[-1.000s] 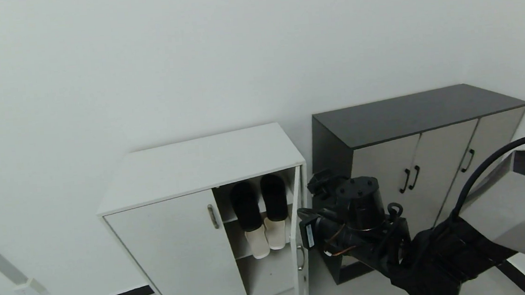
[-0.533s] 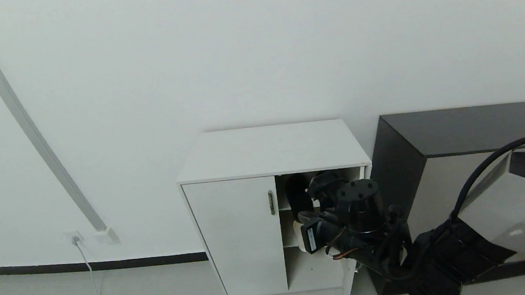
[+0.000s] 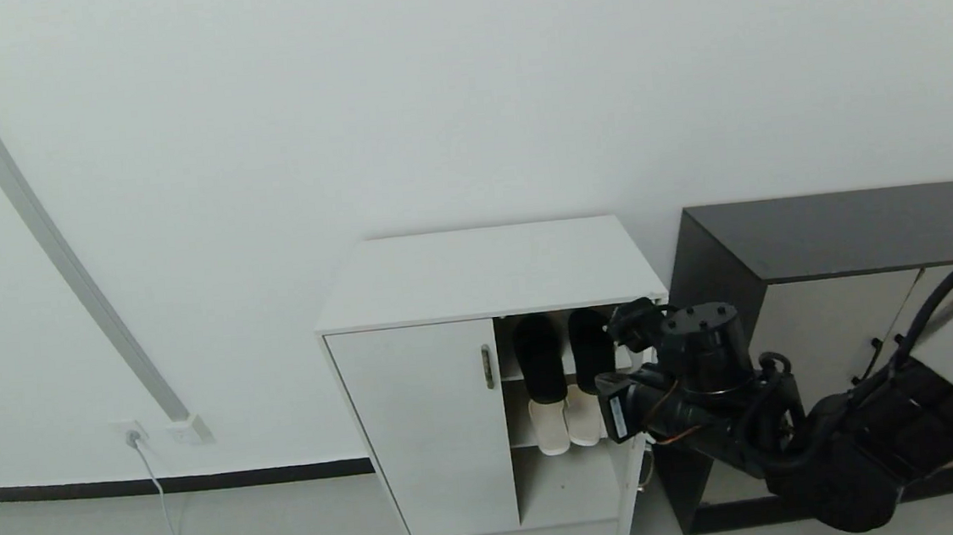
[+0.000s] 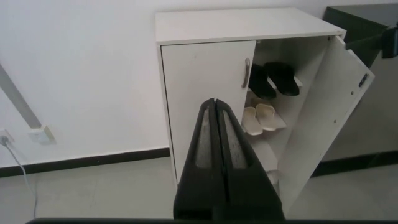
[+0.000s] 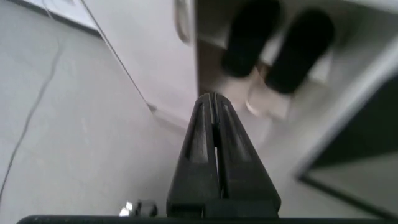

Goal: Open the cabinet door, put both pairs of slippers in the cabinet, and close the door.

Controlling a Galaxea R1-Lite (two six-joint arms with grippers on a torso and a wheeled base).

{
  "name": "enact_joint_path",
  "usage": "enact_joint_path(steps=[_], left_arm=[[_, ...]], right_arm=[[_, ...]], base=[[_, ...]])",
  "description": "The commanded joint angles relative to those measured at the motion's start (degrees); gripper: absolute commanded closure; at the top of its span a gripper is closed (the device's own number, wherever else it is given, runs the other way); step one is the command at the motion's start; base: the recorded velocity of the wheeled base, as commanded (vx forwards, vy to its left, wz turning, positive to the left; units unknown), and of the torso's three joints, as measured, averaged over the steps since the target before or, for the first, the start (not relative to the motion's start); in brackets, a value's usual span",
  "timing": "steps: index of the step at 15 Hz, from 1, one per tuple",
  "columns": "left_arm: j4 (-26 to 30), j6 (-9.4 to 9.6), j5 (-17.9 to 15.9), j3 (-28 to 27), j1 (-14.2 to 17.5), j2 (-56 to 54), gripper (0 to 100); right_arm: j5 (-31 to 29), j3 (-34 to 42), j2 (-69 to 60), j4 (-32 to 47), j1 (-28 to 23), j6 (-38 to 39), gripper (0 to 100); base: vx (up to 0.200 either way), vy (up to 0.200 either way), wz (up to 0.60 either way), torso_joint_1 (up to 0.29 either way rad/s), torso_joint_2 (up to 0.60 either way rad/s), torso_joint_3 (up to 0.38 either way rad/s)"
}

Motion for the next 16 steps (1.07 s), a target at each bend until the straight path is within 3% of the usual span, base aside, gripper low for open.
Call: enact_joint_path(steps=[1, 6, 13, 16], left_arm=[[0.0, 0.04, -0.1, 0.0, 0.0, 0.1, 100], [0.0, 0.04, -0.1, -0.1, 0.0, 0.1, 100], [0.0, 0.04, 0.0, 0.0, 0.0, 0.1, 100], [0.0, 0.04, -0.1, 0.0, 0.0, 0.1, 100]], right_arm=[[0.1, 2.7, -7.0, 5.0, -3.0, 0.0, 100], [0.8, 14.0, -10.6, 6.6, -7.5, -3.7, 100], [1.5, 23.1, -3.9, -7.4, -7.4, -4.0, 100], [1.6, 23.7, -2.1, -9.5, -7.2, -4.0, 100]], base=[[0.000, 0.000, 0.00, 0.000, 0.00, 0.000], [0.000, 0.000, 0.00, 0.000, 0.00, 0.000], [0.171, 0.000, 0.00, 0.003, 0.00, 0.005], [0.000, 0.000, 0.00, 0.000, 0.00, 0.000]])
